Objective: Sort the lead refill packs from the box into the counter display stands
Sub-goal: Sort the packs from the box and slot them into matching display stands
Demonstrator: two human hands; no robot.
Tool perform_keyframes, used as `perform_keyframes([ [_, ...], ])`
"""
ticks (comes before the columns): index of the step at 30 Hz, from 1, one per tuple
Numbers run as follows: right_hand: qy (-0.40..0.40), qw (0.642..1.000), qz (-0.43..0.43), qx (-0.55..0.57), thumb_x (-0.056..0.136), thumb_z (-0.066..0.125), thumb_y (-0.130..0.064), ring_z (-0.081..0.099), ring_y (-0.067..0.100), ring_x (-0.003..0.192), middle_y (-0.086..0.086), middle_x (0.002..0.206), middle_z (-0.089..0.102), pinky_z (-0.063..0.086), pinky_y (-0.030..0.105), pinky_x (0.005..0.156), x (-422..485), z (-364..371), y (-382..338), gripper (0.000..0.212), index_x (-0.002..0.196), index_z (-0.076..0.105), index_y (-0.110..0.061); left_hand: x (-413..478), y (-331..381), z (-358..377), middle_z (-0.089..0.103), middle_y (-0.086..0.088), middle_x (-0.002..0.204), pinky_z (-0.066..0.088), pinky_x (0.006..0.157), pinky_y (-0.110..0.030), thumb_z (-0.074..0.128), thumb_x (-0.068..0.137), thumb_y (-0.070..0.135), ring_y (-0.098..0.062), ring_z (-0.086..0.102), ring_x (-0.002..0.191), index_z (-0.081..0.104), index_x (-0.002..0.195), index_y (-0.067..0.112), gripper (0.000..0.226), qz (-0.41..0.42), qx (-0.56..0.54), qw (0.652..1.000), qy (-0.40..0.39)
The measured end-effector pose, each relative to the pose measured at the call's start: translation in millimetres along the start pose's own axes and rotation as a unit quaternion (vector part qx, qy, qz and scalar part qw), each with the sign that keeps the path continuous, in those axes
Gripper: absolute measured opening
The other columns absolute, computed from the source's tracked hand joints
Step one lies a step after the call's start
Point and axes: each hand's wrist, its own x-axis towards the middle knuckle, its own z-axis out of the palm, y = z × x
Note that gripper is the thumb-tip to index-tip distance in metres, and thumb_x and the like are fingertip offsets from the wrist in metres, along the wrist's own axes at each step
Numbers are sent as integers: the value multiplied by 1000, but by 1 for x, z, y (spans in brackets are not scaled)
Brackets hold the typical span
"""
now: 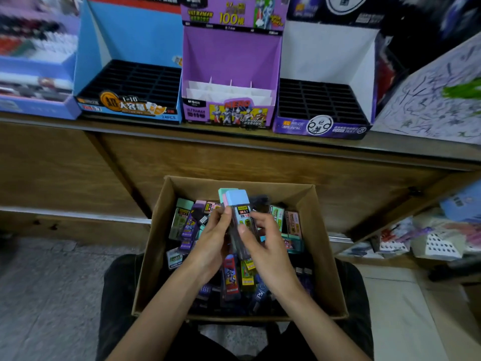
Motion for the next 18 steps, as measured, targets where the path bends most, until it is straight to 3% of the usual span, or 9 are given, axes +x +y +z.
perform_keyframes([
  [2,-20,999,-7,32,91,56,-32,53,4,106,-9,110,57,45,30,94,1,-8,-13,13,103,53,-38,-3,13,3,71,-4,103,54,74,-34,47,93,35,-18,68,95,56,110,21,25,10,27,1000,6],
  [4,-36,996,-1,76,91,58,-26,59,9,95,0,103,62,50,35,88,6,-15,-28,6,96,58,-25,-6,26,6,73,-2,95,56,64,-31,47,93,38,-15,70,87,57,107,21,24,31,57,998,8],
  [7,-60,984,45,163,89,61,-23,60,12,80,6,91,64,51,32,70,18,-25,-51,13,88,56,-11,-13,50,14,74,1,82,54,55,-25,48,90,40,-13,71,73,57,104,19,27,72,78,994,15],
  [11,-82,970,88,213,87,63,-10,62,18,74,15,96,67,50,26,59,35,-36,-71,12,87,51,-9,-19,76,27,72,3,72,52,48,-23,51,86,41,-9,68,61,57,98,18,27,119,107,987,8],
  [15,-102,964,96,224,86,63,-9,67,15,80,14,102,69,50,22,62,48,-52,-90,20,105,60,-3,-20,98,38,74,2,88,54,56,-23,56,80,41,-13,71,75,60,105,22,32,146,115,982,-15],
  [18,-89,975,61,196,87,63,-11,67,16,82,9,98,71,50,23,63,61,-80,-107,14,100,64,-7,-17,115,43,74,1,99,56,61,-25,57,79,44,-15,71,85,59,110,27,36,169,117,978,-30],
])
